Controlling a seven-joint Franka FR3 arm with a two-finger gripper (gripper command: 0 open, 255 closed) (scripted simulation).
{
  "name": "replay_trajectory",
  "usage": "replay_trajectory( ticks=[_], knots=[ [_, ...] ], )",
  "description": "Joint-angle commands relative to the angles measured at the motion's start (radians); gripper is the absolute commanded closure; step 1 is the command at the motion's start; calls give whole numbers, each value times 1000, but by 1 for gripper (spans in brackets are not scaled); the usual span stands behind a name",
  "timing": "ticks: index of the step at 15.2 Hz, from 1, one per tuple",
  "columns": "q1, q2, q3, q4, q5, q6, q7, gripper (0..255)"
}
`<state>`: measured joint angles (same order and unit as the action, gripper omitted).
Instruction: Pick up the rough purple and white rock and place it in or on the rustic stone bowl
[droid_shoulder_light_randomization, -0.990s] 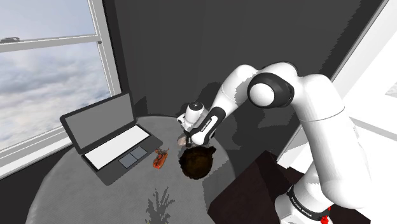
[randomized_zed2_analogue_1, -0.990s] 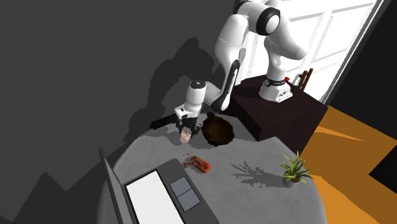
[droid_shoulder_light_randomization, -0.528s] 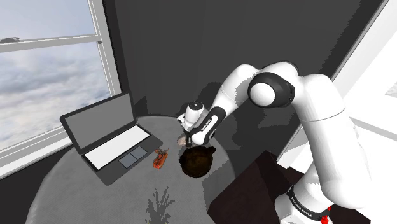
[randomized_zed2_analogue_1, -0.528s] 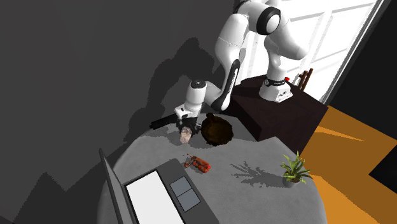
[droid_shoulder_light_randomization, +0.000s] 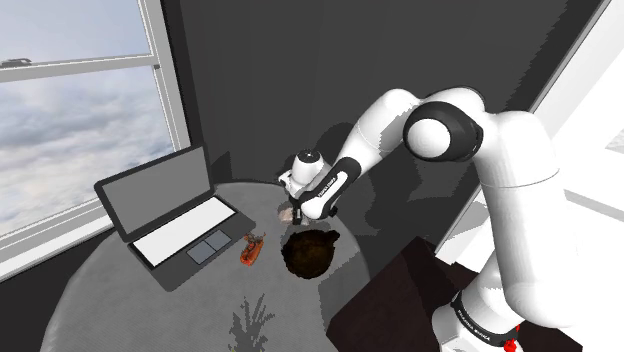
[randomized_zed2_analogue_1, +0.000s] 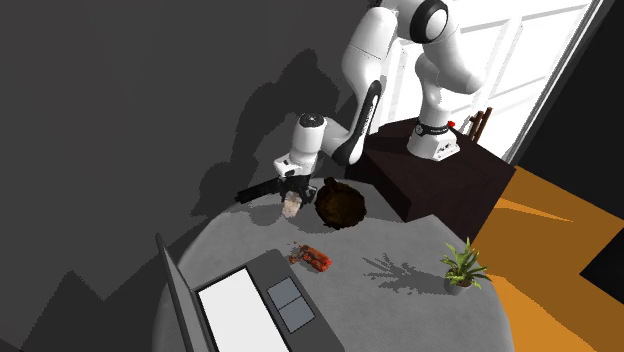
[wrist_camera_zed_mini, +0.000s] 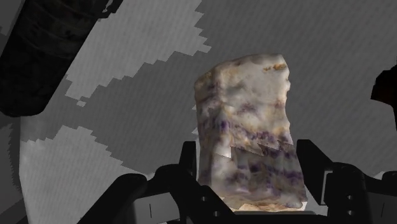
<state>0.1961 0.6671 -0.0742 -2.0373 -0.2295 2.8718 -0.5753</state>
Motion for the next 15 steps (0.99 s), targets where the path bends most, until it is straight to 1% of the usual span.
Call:
replay_trajectory(
  ticks=[1, 15],
  knots=[
    [-2, -28, 3, -11, 2, -17, -4, 255],
    [-18, -198, 26, -51, 21, -147, -37, 255]
  ],
)
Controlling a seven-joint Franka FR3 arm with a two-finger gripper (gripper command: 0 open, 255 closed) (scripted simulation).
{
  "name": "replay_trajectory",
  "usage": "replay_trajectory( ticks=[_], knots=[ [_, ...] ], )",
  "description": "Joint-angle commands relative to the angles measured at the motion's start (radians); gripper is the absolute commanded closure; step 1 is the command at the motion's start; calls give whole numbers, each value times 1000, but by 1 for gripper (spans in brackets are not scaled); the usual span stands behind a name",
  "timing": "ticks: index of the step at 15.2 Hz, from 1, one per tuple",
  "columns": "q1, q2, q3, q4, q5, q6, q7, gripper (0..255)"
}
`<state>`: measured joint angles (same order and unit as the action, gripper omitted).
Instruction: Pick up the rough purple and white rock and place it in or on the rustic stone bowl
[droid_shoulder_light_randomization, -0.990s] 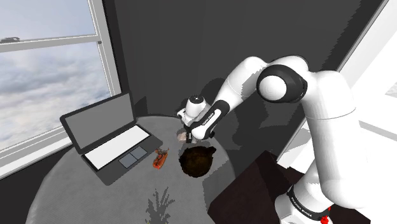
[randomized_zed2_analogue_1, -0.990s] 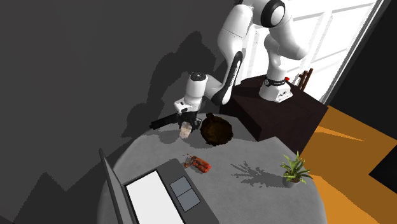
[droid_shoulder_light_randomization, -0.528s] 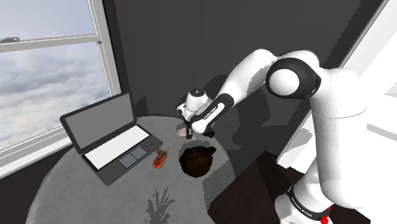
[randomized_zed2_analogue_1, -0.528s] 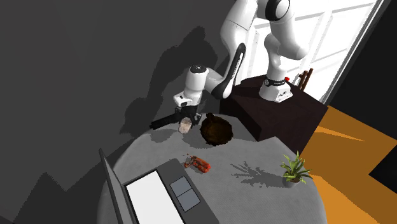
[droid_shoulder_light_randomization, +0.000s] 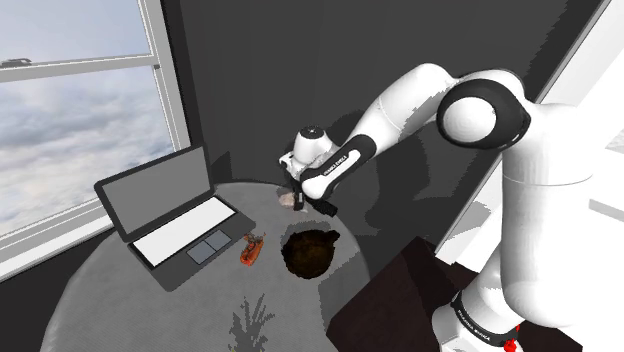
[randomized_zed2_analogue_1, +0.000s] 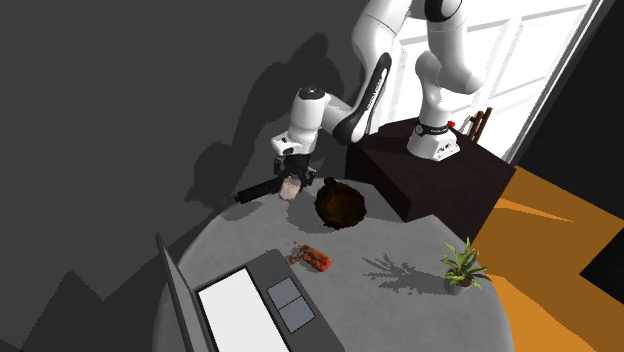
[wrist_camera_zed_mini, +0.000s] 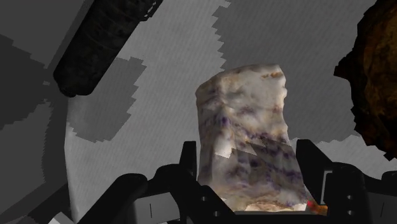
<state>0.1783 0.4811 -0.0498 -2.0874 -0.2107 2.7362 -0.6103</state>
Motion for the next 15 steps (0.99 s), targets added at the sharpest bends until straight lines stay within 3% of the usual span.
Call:
replay_trajectory(
  ticks=[1, 8, 15],
  knots=[
    [-1, -23, 3, -2, 4, -21, -4, 255],
    [-7, -97, 13, -5, 17, -92, -22, 255],
    [71, -304, 2, -295, -55, -21, 114, 255]
  ],
)
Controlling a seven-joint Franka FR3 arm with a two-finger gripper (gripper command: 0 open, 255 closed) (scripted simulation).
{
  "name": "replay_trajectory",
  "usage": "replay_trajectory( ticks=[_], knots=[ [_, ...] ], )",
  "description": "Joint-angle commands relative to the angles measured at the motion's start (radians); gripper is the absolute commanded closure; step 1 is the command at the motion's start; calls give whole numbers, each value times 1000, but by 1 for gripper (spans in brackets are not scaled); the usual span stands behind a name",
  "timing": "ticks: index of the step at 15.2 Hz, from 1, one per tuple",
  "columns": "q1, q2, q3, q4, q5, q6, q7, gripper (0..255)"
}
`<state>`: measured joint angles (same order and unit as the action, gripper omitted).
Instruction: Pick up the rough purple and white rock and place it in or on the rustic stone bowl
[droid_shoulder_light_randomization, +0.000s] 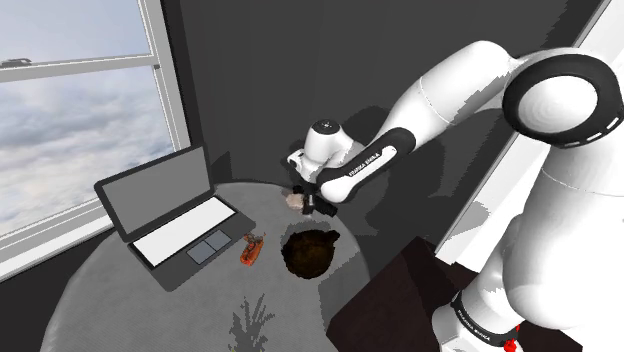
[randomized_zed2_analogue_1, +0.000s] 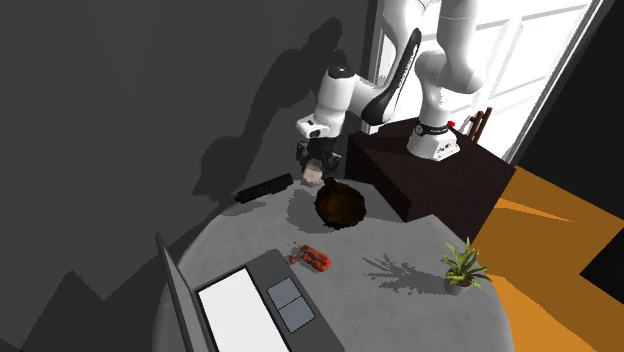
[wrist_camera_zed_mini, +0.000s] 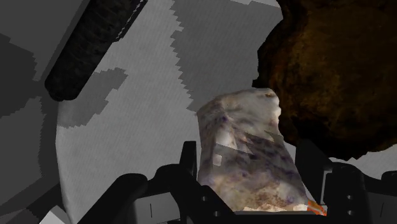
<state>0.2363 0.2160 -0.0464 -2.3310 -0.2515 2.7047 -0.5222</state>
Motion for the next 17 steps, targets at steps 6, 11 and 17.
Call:
replay_trajectory(
  ticks=[6, 11, 17],
  knots=[
    [69, -215, 20, -264, -82, 31, 166, 255],
    [70, -180, 22, -292, -136, 89, 227, 255],
    [75, -85, -1, -282, -227, 171, 307, 255]
  ],
)
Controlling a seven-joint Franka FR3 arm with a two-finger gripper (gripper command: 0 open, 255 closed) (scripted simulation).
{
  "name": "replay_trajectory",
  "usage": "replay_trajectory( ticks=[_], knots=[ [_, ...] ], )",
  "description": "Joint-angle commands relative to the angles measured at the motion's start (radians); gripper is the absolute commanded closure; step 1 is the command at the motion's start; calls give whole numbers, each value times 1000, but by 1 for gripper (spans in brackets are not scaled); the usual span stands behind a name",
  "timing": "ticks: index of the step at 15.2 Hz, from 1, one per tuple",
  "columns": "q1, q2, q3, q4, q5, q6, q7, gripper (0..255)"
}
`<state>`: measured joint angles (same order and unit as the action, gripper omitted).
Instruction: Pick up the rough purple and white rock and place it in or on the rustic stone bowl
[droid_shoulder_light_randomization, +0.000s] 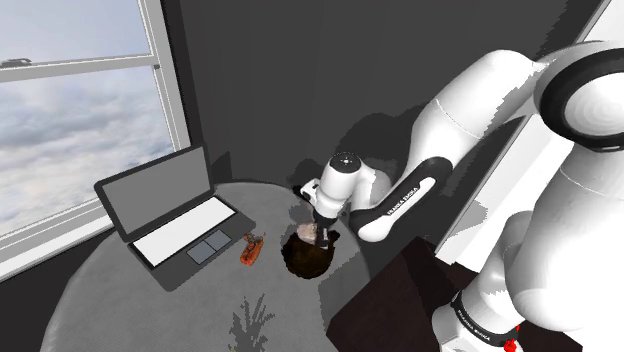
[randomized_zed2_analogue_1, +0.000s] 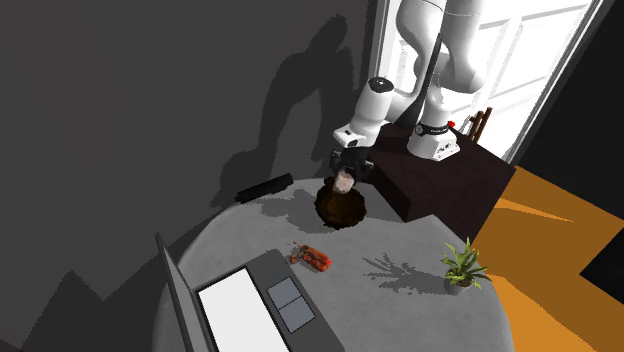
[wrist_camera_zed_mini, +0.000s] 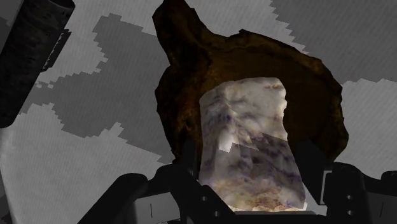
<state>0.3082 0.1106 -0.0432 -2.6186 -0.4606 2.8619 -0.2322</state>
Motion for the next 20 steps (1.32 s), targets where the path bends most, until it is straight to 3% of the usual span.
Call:
replay_trajectory(
  ticks=[1, 6, 14, 15, 20],
  knots=[
    [6, 36, -11, 9, -34, 27, 32, 255],
    [35, 120, -55, 28, -118, 92, 110, 255],
    [39, 127, -61, 30, -124, 97, 115, 255],
    [39, 127, -60, 30, -123, 97, 115, 0],
    [38, 127, -60, 30, -123, 97, 115, 0]
  ],
)
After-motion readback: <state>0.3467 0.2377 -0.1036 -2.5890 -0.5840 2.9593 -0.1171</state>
